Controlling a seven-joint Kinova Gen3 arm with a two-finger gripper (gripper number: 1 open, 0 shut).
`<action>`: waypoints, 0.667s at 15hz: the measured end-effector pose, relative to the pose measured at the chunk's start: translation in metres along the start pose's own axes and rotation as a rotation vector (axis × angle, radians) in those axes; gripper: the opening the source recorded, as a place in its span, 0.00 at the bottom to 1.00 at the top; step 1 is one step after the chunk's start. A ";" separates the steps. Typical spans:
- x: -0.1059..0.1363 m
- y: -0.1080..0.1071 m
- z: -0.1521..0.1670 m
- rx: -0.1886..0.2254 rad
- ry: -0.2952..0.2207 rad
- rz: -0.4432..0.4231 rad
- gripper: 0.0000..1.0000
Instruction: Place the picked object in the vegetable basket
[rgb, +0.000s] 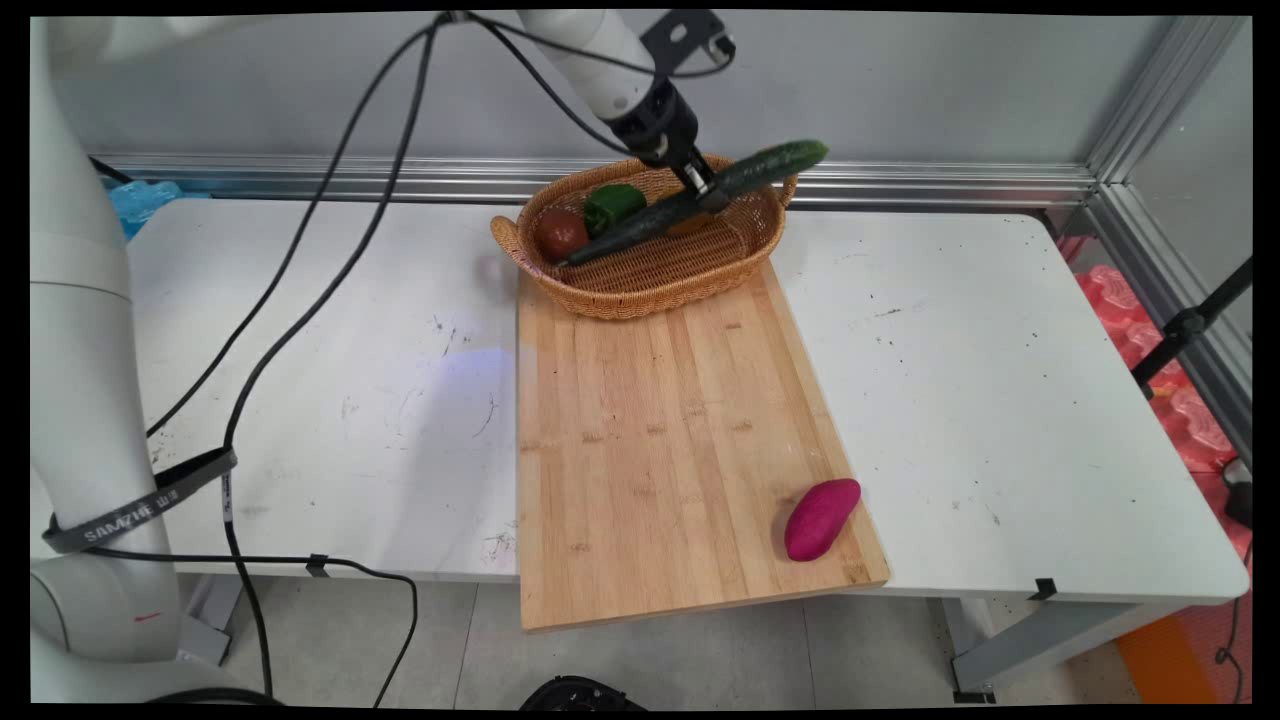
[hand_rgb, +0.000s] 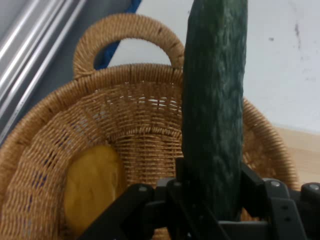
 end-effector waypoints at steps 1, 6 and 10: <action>-0.003 -0.001 0.008 -0.008 -0.003 0.008 0.00; -0.016 -0.008 0.045 -0.038 -0.019 0.054 0.00; -0.024 -0.013 0.057 -0.060 -0.028 0.093 1.00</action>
